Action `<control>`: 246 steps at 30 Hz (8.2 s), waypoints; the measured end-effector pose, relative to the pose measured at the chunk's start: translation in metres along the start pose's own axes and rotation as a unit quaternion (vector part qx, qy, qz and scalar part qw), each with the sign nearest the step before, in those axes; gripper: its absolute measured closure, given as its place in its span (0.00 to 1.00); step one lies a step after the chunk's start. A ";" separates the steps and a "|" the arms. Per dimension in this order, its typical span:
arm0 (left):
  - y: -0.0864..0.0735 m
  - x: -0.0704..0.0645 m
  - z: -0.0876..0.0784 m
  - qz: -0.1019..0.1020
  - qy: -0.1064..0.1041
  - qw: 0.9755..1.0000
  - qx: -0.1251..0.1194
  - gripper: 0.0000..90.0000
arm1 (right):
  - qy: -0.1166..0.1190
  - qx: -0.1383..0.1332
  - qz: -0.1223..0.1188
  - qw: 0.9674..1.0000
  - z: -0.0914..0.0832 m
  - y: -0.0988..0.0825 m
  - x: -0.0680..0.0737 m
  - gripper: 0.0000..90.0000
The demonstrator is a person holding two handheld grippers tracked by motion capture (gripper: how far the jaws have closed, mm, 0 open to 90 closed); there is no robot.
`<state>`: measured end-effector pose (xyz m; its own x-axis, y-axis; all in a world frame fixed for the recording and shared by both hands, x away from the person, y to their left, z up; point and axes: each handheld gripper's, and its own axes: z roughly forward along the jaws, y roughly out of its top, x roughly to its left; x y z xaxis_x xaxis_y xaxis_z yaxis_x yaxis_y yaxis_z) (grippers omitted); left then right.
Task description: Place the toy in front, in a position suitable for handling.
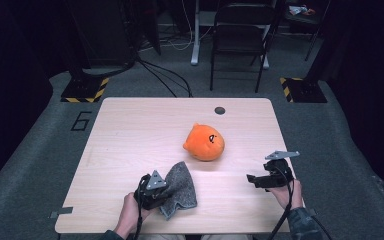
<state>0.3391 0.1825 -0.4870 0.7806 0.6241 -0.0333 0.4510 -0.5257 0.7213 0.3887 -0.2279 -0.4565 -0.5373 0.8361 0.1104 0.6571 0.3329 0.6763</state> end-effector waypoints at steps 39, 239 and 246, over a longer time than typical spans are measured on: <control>0.036 -0.002 0.026 0.023 -0.047 0.999 -0.009 0.17 | -0.004 0.011 -0.035 0.999 0.001 -0.004 0.024 0.15; 0.139 0.066 0.075 -0.074 0.020 0.995 -0.065 0.74 | -0.074 -0.017 0.015 0.997 -0.015 -0.012 -0.017 0.17; 0.133 0.053 0.053 -0.068 0.056 0.994 -0.062 0.73 | -0.075 -0.013 0.008 0.997 -0.014 -0.012 -0.015 0.17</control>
<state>0.4631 0.1147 -0.4290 0.6597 0.7488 -0.0639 0.4872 -0.3614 0.7950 0.3819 -0.2504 -0.4560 -0.4411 0.8974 0.0129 0.6498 0.3094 0.6943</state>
